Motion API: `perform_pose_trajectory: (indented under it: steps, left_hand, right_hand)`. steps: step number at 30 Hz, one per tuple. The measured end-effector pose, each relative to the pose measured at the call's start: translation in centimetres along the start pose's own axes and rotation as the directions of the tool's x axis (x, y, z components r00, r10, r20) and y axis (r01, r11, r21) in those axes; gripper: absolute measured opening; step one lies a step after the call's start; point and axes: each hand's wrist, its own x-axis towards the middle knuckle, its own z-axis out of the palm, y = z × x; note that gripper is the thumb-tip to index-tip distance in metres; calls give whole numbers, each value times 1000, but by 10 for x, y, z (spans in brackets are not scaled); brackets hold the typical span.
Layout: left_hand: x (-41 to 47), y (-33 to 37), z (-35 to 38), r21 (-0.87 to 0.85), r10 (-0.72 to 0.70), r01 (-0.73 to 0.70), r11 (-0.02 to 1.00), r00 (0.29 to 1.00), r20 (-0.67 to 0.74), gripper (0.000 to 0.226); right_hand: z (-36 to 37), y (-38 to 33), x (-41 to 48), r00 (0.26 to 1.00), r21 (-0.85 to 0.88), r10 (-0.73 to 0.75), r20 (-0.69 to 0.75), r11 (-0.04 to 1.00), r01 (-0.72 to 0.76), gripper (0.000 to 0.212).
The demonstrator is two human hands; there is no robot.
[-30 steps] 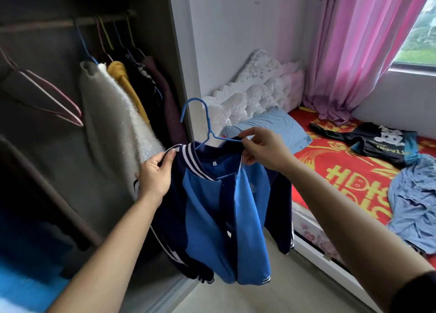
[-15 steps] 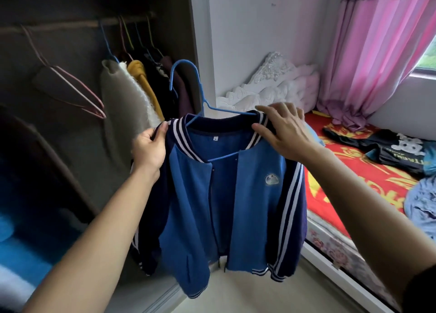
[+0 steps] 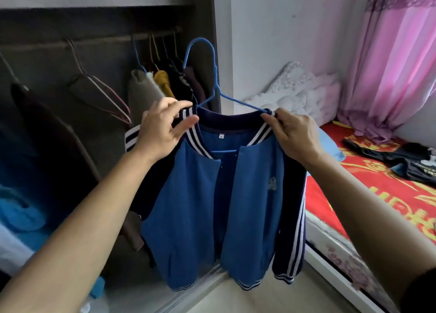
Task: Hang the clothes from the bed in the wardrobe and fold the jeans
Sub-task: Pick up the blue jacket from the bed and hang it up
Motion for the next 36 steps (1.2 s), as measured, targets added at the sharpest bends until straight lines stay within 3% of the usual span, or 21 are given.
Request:
perform_pose_trajectory:
  steps: [4,9,15,18,27,33,36]
  left_hand:
    - [0,3,-5,16,44,-43,999,989,-143,44]
    - [-2,8,-15,-207,-185,146,967,966,-183,34]
    - [-15,-22,-31,-287,-288,247,926,951,-111,31]
    - [-28,-38,-35,-269,-270,234,934,957,-106,30]
    - [-52,-105,-37,-156,-144,129,979,986,-87,31]
    - [-56,-143,-14,-209,-188,183,961,982,-2,55]
    - [-44,-162,-6,-195,-221,217,956,975,-2,43]
  right_hand:
    - [1,-1,11,1000,-36,-5,-2,999,5,47]
    - [4,-14,20,995,10,-62,78,998,61,53]
    - [9,-40,36,920,212,-124,371,976,46,50]
    - [20,-61,37,828,408,-211,519,913,-23,26]
    - [61,-111,24,833,454,-177,525,886,-98,19]
    - [84,-125,12,841,389,-64,538,903,-180,17]
    - [93,-130,13,842,377,-39,537,904,-199,17]
